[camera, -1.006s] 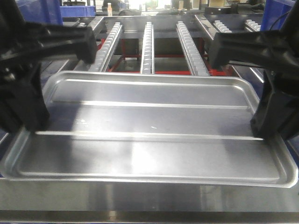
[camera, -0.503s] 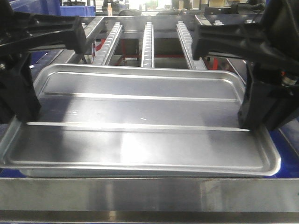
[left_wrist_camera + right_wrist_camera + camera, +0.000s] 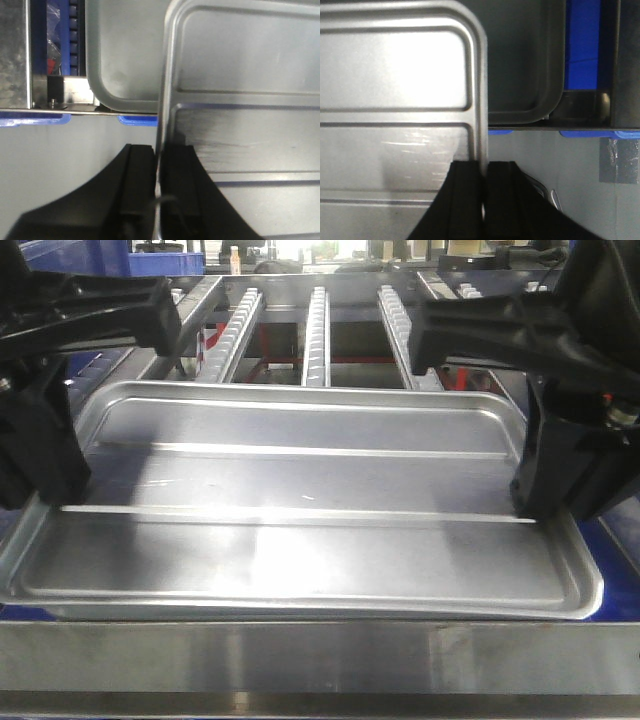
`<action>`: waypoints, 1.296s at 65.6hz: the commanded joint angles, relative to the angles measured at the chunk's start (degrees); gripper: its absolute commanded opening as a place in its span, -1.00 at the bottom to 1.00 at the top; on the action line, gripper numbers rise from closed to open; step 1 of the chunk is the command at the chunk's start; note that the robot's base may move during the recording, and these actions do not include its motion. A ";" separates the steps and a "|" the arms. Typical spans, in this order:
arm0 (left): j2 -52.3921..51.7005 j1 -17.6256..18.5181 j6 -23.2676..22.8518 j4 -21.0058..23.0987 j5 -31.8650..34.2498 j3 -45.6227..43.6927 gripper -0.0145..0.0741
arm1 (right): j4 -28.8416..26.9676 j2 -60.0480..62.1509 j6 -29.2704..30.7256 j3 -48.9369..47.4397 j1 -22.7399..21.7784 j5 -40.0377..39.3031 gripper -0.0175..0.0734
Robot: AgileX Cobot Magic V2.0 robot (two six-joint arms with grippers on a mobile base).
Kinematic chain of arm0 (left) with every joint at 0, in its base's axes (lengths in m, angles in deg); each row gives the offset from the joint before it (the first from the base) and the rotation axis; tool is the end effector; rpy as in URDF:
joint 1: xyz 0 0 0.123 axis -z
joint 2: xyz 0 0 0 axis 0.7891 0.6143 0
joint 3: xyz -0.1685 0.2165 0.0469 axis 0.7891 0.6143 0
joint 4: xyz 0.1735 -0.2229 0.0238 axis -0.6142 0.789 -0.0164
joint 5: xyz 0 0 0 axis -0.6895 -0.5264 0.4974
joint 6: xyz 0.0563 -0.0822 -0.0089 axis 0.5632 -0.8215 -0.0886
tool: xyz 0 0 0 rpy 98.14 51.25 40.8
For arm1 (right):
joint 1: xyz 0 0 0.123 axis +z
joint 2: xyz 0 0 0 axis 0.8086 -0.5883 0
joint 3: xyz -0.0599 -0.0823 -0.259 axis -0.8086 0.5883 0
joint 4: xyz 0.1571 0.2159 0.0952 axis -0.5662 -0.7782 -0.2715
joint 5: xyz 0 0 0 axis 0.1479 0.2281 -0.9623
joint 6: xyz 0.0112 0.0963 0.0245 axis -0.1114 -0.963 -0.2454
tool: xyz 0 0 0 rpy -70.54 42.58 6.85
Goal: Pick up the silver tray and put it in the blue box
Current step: 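Lift the tray with both grippers and pull it toward the robot, then hold the tray level in both grippers while the base drives to the blue crate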
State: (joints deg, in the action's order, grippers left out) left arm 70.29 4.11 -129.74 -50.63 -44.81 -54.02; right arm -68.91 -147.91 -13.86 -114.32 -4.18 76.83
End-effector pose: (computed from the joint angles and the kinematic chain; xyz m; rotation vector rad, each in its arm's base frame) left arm 0.1732 -0.2086 0.2536 0.1050 2.6469 -0.2286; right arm 0.1911 0.1860 0.2410 0.1139 2.6475 0.2434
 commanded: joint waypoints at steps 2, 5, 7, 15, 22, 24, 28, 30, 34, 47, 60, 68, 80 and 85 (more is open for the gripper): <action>-1.81 -0.12 0.82 -0.91 0.75 -1.52 -0.67 | 2.37 1.23 -0.05 -1.89 0.06 -1.92 -0.49; -1.81 -0.12 1.58 -0.91 0.75 -1.52 -0.67 | 2.37 1.23 -0.05 -1.89 0.06 -1.97 -0.49; -1.81 -0.12 1.72 -0.91 0.75 -1.52 -0.67 | 2.37 1.23 -0.05 -1.89 0.06 -2.14 -0.49; -1.81 -0.12 1.82 -0.91 0.75 -1.52 -0.67 | 2.37 1.23 -0.05 -1.89 0.06 -2.29 -0.49; -1.81 -0.12 1.82 -0.91 0.75 -1.52 -0.67 | 2.37 1.23 -0.05 -1.89 0.06 -2.90 -0.49; -1.81 -0.12 1.82 -0.91 0.75 -1.52 -0.67 | 2.37 1.23 -0.05 -1.89 0.06 -3.03 -0.49; -1.81 -0.12 1.82 -0.91 0.75 -1.52 -0.67 | 2.37 1.23 -0.05 -1.89 0.06 -2.96 -0.49; -1.81 -0.12 1.82 -0.91 0.72 -1.52 -0.67 | 2.37 1.23 -0.05 -1.89 0.06 -2.81 -0.49; -1.81 -0.12 1.82 -0.66 0.35 -1.52 -0.67 | 2.37 1.23 -0.05 -1.89 0.06 -2.69 -0.49; -1.81 -0.12 1.82 -0.73 -0.37 -1.52 -0.67 | 2.37 1.23 -0.05 -1.89 0.06 -2.75 -0.49; -1.81 -0.12 1.82 -0.73 -0.37 -1.52 -0.67 | 2.37 1.23 -0.05 -1.89 0.06 -2.75 -0.49; -1.81 -0.12 1.82 -0.73 -0.37 -1.52 -0.67 | 2.37 1.23 -0.05 -1.89 0.06 -2.75 -0.49; -1.81 -0.12 1.82 -0.73 -0.37 -1.52 -0.67 | 2.37 1.23 -0.05 -1.89 0.06 -2.75 -0.49; -1.81 -0.12 1.82 -0.73 -0.37 -1.52 -0.67 | 2.37 1.23 -0.05 -1.89 0.06 -2.75 -0.49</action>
State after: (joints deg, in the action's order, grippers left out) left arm 70.29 4.11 -128.03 -50.31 -45.98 -54.02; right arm -68.91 -147.91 -13.95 -114.32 -4.18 76.17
